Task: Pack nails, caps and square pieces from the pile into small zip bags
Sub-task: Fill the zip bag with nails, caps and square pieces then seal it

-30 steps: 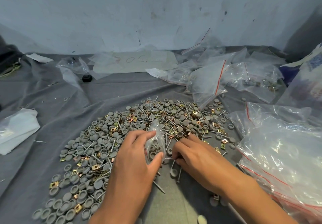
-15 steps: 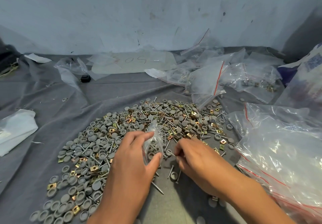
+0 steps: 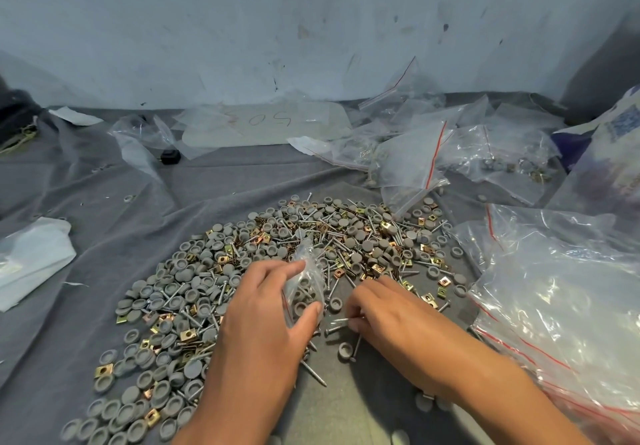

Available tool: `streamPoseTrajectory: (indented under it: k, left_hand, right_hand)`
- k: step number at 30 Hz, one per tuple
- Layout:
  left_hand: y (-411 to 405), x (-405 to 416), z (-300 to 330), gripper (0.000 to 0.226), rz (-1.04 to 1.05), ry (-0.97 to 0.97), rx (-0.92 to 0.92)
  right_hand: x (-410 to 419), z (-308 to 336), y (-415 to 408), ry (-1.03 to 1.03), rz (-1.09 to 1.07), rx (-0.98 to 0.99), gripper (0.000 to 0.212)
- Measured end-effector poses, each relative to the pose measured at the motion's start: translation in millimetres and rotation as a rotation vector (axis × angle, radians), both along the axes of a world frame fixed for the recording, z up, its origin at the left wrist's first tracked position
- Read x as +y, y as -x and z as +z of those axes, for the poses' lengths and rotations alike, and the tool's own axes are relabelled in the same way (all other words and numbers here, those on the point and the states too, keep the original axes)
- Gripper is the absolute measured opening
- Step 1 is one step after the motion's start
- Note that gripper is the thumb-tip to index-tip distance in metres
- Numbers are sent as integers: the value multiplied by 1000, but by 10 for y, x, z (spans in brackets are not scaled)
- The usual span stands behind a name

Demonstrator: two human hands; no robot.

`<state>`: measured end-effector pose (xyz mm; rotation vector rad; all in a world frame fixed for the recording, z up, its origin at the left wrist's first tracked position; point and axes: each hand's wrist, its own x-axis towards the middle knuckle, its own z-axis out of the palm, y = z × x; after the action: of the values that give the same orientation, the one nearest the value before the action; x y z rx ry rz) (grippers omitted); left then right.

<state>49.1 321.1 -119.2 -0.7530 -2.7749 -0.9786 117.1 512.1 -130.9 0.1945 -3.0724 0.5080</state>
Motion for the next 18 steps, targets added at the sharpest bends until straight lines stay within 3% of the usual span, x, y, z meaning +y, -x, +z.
streamPoseTrajectory:
  k: [3,12,18]
  left_hand:
    - [-4,-7,-3,62,4,-5,-1]
    - [8,-8,-14,61,11,2,1]
    - [7,-10,0,61,2,-5,8]
  right_hand:
    - [60,103,-19,161,9,-101,8]
    - [77,58,-16,-132,85,-25,18]
    - [80,16,50,17,-28,43,14]
